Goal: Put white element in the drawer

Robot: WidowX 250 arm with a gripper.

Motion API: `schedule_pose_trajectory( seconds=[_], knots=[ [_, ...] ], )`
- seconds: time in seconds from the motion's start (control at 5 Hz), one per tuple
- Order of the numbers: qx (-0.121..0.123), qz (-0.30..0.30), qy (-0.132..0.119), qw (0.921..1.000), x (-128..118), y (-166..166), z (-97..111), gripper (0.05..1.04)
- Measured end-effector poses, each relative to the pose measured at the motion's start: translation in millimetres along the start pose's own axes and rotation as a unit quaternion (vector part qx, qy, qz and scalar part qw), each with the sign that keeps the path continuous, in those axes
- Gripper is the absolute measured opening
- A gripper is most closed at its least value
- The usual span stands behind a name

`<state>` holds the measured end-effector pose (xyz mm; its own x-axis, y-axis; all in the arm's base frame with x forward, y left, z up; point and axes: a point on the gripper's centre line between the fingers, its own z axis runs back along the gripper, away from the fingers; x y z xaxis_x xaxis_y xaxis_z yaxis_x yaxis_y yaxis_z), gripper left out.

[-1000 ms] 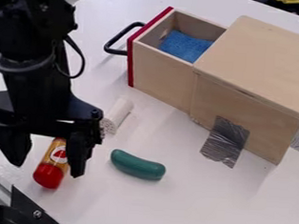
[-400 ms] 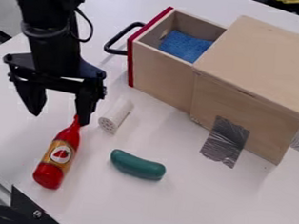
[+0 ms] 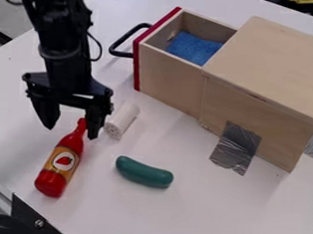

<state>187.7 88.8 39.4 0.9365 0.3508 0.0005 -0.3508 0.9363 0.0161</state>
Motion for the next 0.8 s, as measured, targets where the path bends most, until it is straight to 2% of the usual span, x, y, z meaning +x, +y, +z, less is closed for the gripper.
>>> schedule_pose_trajectory(
  seconds=[0.2,0.6,0.8],
  knots=[
    [-0.006,0.002,0.009,0.9999,10.3,-2.6,-18.6,1.001],
    [-0.013,0.012,0.007,0.9998,30.5,-15.7,-19.5,1.001],
    [-0.018,0.014,0.007,0.9997,32.5,-21.1,-18.1,1.001]
  ],
)
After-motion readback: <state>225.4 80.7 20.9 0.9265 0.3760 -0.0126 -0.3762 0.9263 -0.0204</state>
